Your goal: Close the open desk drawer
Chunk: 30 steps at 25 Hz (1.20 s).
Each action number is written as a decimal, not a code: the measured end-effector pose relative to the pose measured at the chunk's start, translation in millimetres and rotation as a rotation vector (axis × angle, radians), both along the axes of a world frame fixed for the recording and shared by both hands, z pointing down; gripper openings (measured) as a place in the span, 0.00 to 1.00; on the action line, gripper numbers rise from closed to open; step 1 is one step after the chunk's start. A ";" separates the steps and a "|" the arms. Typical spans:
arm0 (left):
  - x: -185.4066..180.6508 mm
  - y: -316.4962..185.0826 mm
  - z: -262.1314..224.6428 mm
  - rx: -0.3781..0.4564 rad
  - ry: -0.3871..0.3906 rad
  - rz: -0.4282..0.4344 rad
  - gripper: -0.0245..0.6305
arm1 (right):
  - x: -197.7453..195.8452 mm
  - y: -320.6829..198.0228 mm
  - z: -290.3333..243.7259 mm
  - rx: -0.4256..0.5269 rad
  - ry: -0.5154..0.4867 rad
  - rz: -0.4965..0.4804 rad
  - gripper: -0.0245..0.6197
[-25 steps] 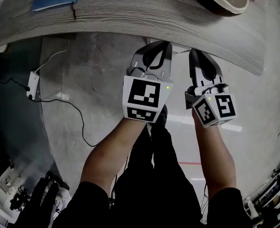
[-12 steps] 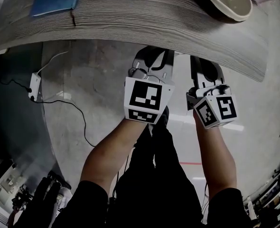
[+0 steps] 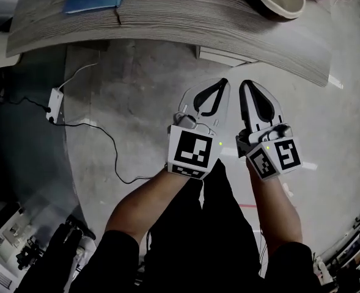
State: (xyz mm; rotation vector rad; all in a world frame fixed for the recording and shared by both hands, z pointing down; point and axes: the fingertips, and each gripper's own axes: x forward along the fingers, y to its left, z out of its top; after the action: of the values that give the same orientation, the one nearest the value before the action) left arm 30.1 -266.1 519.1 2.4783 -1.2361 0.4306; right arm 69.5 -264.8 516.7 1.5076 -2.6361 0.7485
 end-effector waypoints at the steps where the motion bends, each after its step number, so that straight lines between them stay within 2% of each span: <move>1: -3.5 14.2 -20.1 0.005 0.000 -0.004 0.04 | -1.3 16.4 -17.9 -0.002 0.000 -0.007 0.06; 3: -11.1 40.9 -70.8 0.038 -0.008 -0.011 0.04 | -4.8 48.5 -63.0 0.008 0.009 -0.027 0.06; 6: -23.7 68.8 -157.6 0.115 -0.001 -0.012 0.04 | -15.7 81.0 -143.9 0.074 0.026 -0.073 0.06; 9: -37.2 107.1 -239.8 0.131 0.027 -0.004 0.04 | -26.1 118.5 -224.0 0.103 0.038 -0.112 0.06; 14: -62.3 176.4 -347.2 0.189 0.027 0.000 0.04 | -39.0 179.0 -351.5 0.169 -0.014 -0.141 0.06; 16: -66.2 198.6 -381.6 0.216 0.012 0.012 0.04 | -41.9 200.0 -386.8 0.199 0.000 -0.162 0.06; 20: -74.8 229.4 -428.8 0.263 -0.052 0.019 0.04 | -45.7 230.7 -435.2 0.255 0.003 -0.201 0.06; 25: -66.4 255.6 -457.9 0.267 -0.051 -0.016 0.04 | -27.3 259.5 -474.2 0.293 -0.025 -0.235 0.06; 30: -53.6 270.2 -463.1 0.219 0.025 -0.046 0.04 | -4.2 280.8 -484.9 0.294 -0.040 -0.233 0.06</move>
State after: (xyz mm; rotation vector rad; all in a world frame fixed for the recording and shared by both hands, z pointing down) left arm -23.5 4.1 56.0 2.6197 -1.3945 0.2636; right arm 65.3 16.0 31.7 1.2092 -2.9874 0.3919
